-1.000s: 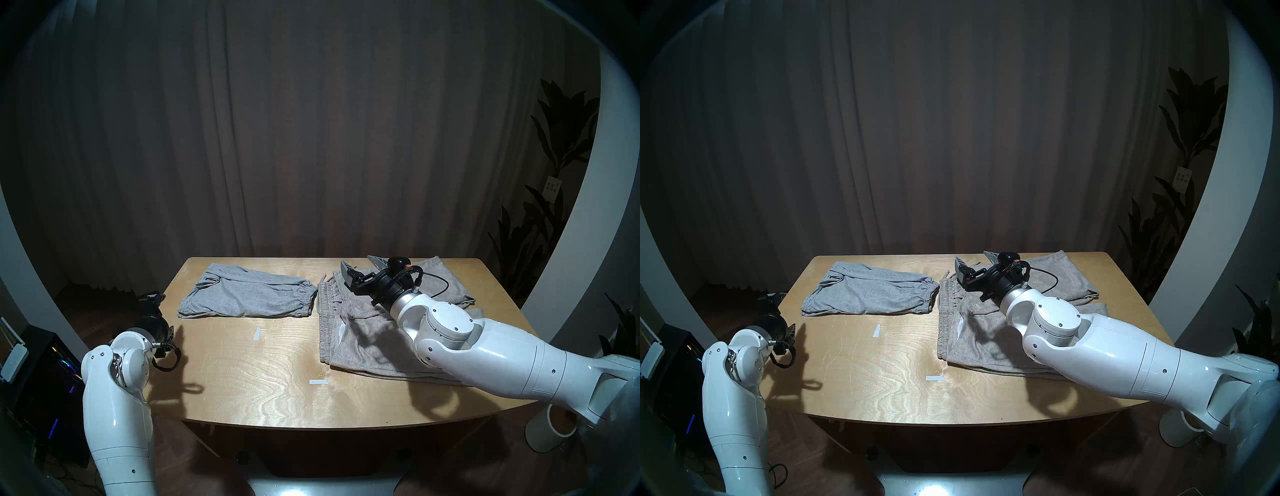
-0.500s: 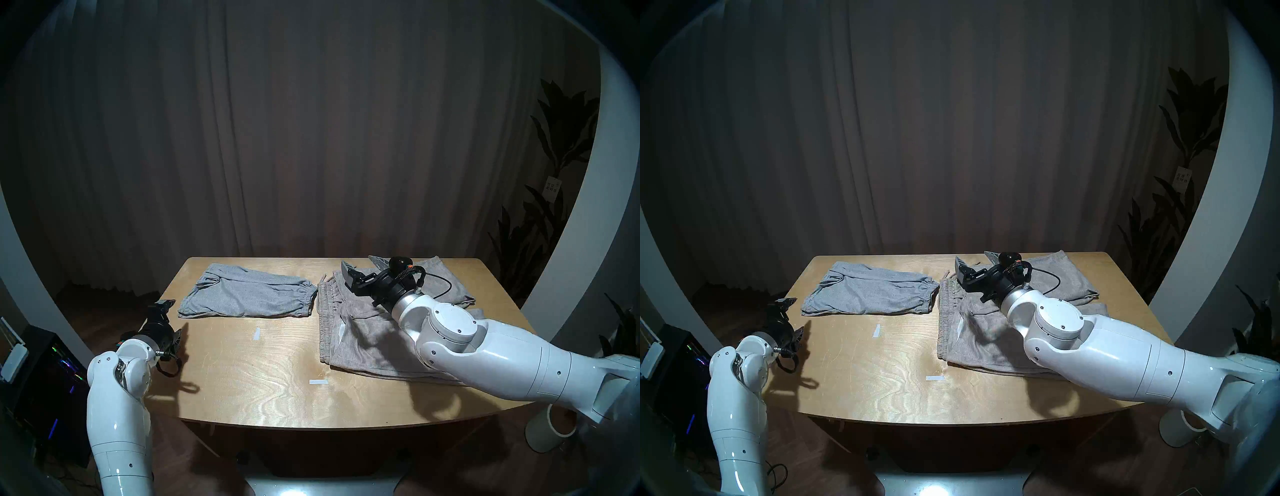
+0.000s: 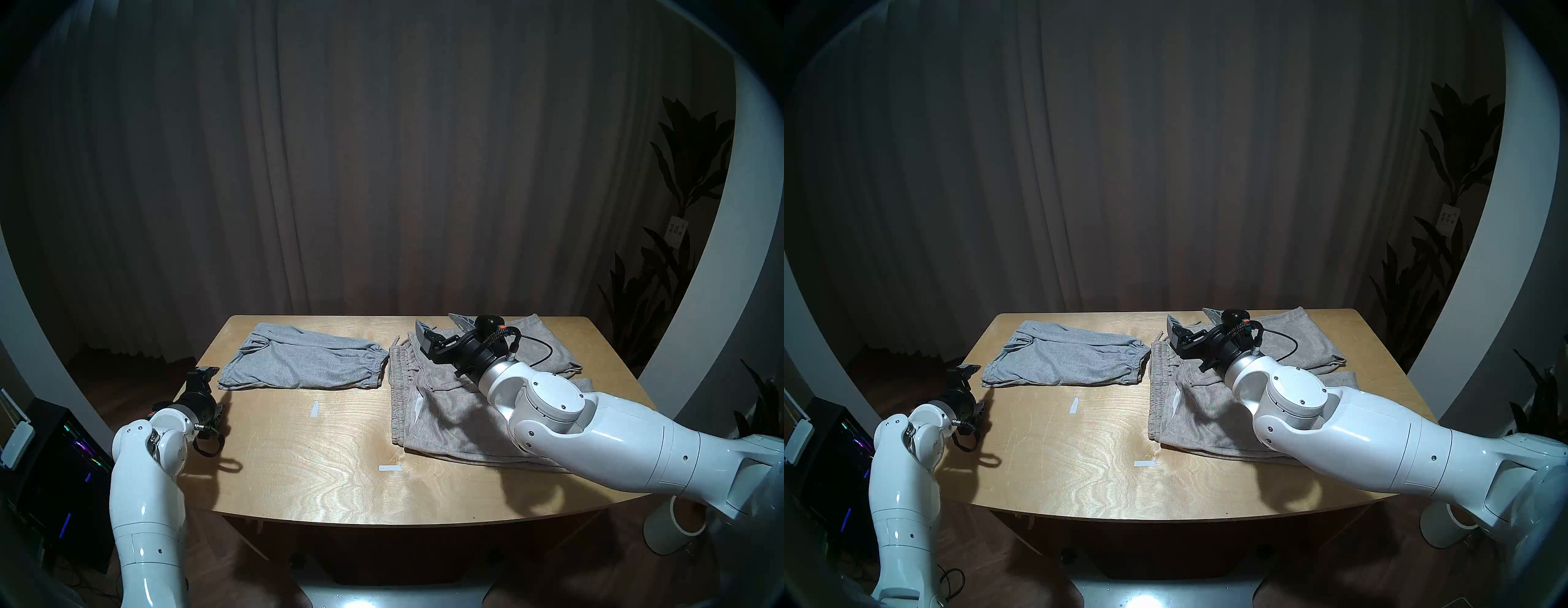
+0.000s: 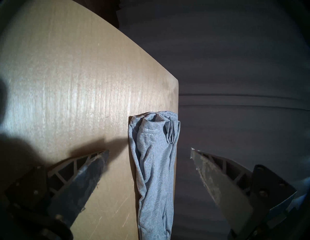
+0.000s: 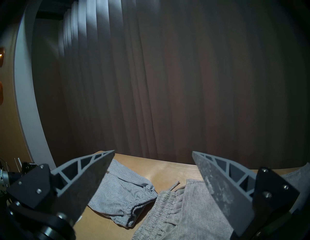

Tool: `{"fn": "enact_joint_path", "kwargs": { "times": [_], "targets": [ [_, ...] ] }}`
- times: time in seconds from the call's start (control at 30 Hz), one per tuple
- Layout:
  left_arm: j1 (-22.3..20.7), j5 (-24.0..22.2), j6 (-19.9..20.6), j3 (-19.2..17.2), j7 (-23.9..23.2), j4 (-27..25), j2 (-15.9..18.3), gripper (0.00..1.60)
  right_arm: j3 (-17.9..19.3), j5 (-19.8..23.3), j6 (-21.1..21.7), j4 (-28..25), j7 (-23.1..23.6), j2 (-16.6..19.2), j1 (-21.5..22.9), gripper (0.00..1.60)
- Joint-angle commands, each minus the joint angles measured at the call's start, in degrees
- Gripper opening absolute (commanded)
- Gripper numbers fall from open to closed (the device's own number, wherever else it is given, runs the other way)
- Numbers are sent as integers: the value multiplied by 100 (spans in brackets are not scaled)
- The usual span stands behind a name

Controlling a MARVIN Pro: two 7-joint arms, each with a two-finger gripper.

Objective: Fold pants twice and stack them

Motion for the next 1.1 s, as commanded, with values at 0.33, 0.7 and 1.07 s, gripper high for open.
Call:
{"fn": "enact_joint_path", "kwargs": {
  "times": [0.33, 0.7, 1.07],
  "targets": [
    [-639, 15, 270, 205, 45, 576, 363, 160, 95, 45, -137, -204, -82, 84, 8, 160],
    [-891, 73, 348, 346, 112, 1007, 488, 160, 76, 25, -178, -325, -199, 168, 2, 160],
    [-1060, 150, 457, 492, 108, 1375, 580, 160, 68, 15, -201, -405, -286, 229, 14, 160]
  ]
}}
